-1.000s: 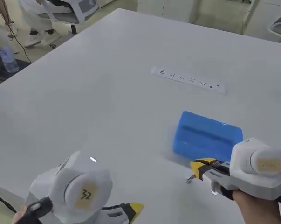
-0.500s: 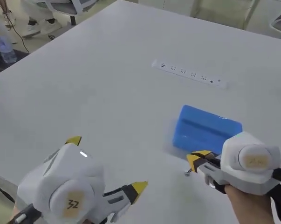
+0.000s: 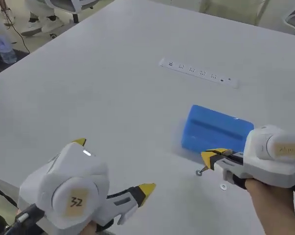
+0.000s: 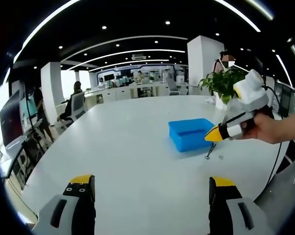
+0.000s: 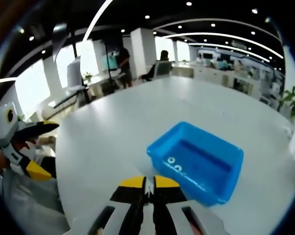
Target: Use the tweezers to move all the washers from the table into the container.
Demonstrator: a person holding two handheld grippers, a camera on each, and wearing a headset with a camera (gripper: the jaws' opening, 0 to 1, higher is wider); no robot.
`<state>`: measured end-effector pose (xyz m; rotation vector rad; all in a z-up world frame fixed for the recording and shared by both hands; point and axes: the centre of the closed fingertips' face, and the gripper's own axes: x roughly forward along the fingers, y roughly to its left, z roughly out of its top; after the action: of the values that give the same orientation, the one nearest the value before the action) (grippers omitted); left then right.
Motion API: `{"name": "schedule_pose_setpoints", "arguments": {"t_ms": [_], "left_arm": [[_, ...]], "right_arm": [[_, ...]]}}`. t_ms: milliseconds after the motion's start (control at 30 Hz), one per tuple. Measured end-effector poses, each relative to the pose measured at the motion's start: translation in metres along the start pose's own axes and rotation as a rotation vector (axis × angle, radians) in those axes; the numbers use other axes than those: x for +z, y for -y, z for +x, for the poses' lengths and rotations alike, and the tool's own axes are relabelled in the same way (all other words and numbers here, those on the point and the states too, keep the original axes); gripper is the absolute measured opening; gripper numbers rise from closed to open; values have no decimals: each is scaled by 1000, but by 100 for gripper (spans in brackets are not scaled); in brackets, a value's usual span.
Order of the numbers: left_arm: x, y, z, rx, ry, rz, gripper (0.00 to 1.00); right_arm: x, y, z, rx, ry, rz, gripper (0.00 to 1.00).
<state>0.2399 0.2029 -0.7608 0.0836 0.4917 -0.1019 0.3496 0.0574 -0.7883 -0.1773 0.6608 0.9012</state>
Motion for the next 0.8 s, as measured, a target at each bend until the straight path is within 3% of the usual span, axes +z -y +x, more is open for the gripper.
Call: {"name": "schedule_pose_setpoints", "arguments": {"t_ms": [233, 467, 533, 600, 800], "left_arm": [[1, 0, 0, -7, 10, -8, 99], [-2, 2, 0, -11, -8, 25, 99], [0, 0, 0, 0, 4, 19, 99], [-6, 2, 1, -16, -33, 19, 99], [1, 3, -1, -21, 5, -1, 99]], "right_arm": [[16, 3, -16, 31, 32, 11, 2], [29, 19, -26, 7, 69, 32, 2], [32, 21, -28, 5, 77, 36, 2], [36, 25, -30, -4, 86, 29, 2], [44, 35, -32, -25, 100, 12, 2]]}}
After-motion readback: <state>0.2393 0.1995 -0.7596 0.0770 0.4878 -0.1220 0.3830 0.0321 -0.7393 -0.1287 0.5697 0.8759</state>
